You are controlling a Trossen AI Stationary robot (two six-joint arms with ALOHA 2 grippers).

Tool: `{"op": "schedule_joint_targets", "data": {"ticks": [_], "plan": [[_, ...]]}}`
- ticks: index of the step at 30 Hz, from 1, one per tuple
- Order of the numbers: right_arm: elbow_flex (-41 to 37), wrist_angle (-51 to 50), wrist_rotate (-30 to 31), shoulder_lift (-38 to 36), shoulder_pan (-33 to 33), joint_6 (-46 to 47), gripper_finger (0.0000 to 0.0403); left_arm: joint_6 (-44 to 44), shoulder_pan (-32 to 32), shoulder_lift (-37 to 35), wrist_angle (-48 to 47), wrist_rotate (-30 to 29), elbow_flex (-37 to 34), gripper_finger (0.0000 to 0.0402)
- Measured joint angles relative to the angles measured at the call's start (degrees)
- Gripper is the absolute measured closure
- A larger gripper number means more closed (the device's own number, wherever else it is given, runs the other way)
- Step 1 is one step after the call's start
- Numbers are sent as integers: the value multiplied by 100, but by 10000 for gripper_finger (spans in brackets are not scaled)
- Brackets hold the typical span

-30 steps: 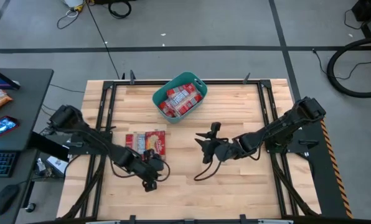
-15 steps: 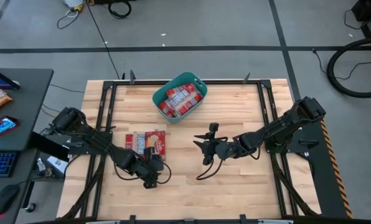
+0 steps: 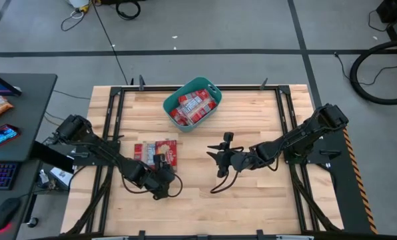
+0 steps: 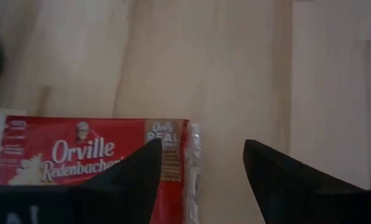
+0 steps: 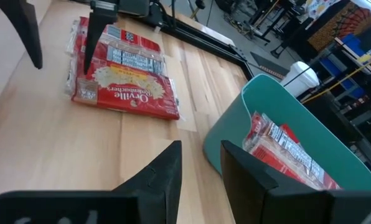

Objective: Sort popcorn bags into baskets
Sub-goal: Put the popcorn bag into the blue bin

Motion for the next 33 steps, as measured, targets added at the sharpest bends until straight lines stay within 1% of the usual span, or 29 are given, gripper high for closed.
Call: {"op": "schedule_joint_targets", "data": {"ticks": [7,12,18,22,26,30,33], "plan": [[0,-4,-6,2,0,2,288,-141,2,-2,100,-463,-160,173],[0,0,-131,2,0,2,288,-42,0,7,550,-496,-160,173],[0,0,-152,4,-1,25,288,106,-2,486,770,-551,-155,173],[2,-2,-152,4,-2,24,288,103,-2,788,717,-758,-157,173],[2,-1,-152,4,-1,24,288,92,-1,892,727,-847,-149,174],[2,0,-152,4,0,24,288,93,2,896,719,-820,-149,193],[2,2,-152,4,-2,24,288,131,7,898,611,-793,-149,229]]}}
